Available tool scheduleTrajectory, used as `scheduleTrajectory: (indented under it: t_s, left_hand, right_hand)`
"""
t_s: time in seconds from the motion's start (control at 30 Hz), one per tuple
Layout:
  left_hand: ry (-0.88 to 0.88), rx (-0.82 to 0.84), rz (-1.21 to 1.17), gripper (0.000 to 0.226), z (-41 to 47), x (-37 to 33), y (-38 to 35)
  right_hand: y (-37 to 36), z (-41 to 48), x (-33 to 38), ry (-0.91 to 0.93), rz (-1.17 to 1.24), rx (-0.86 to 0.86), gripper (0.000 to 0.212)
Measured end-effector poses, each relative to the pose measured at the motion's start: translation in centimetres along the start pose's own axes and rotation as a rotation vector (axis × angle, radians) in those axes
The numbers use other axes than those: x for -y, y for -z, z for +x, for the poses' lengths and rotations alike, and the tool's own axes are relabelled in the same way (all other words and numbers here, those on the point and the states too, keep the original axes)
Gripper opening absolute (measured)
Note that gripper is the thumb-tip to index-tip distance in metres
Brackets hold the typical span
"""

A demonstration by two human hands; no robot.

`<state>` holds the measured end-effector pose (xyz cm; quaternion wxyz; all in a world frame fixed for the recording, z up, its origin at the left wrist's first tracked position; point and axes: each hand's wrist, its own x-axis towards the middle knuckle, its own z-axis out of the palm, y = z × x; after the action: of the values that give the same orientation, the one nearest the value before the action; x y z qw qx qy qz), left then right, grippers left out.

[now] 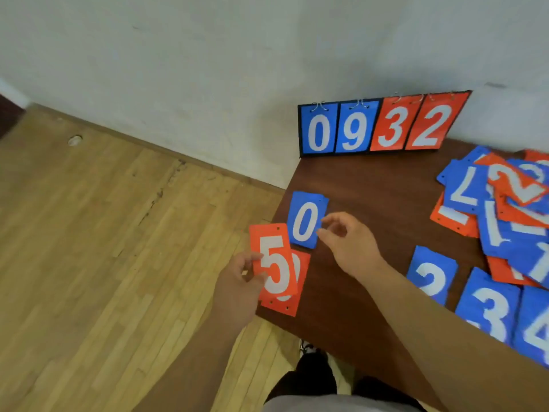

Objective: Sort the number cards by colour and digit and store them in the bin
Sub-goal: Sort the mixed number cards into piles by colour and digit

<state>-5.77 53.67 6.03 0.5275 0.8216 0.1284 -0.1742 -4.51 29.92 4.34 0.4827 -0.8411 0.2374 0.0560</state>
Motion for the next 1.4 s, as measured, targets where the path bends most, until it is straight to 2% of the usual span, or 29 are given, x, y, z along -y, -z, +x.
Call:
scheduleTrajectory:
  t_s: [0.1, 0.27, 0.43, 0.53, 0.63, 0.73, 0.8, 0.9, 0.93, 1.03, 1.23, 1.3, 1.4]
  left_hand:
    - [-0.077, 0.186, 0.068, 0.034, -0.6, -2.5, -4.5]
    - [-0.295, 0.562, 0.263, 0.034, -3.7, -5.8, -14.7]
    - [-0.368, 0.851, 0.405, 0.033, -9.2, -6.5, -24.1]
    - [-0.454, 0.97, 0.494, 0.033, -12.8, -5.7, -28.5]
    - [-0.467, 1.045, 0.548, 0.032, -16.0, -4.5, -31.9]
    - [-0.514, 1.057, 0.596, 0.04, -18.6, -3.5, -34.8]
    - [-0.614, 1.062, 0.699, 0.047, -19.9, -2.7, -36.0]
    - [-0.926, 0.966, 1.115, 0.061, -20.5, -0.8, -37.1]
    - [-0.946, 0.929, 1.252, 0.066, -20.6, -0.2, -37.3]
    - [-0.824, 0.886, 1.433, 0.069, -20.8, 1.2, -37.7]
    - [-0.716, 0.7, 1.429, 0.072, -22.9, 2.6, -37.8]
    - [-0.69, 0.655, 1.412, 0.071, -23.6, 3.1, -37.8]
    - [-0.669, 0.624, 1.397, 0.069, -24.2, 3.4, -37.9]
  right_hand:
    - [3.7, -5.5, -1.3, -0.058, 0.154, 0.122, 0.011]
    - [10.7, -12.4, -7.9, -0.276, 0.257, -0.173, 0.016]
    - [15.9, -20.2, -14.5, -0.418, 0.376, -0.445, 0.018]
    - [18.0, -23.8, -18.2, -0.529, 0.421, -0.523, 0.017]
    - [19.8, -26.5, -22.4, -0.575, 0.451, -0.536, 0.015]
    - [22.3, -28.2, -25.9, -0.583, 0.449, -0.536, 0.015]
    - [24.3, -29.2, -28.6, -0.599, 0.44, -0.528, 0.014]
    - [27.1, -30.0, -33.0, -0.597, 0.379, -0.464, 0.014]
    - [27.8, -30.1, -34.3, -0.596, 0.336, -0.428, 0.016]
    - [28.9, -29.7, -37.0, -0.564, 0.185, -0.291, 0.023]
    - [29.6, -28.3, -38.7, -0.43, -0.23, -0.104, 0.041]
    - [29.7, -28.2, -38.8, -0.424, -0.284, -0.09, 0.044]
    - [29.8, -28.4, -38.8, -0.435, -0.239, -0.099, 0.044]
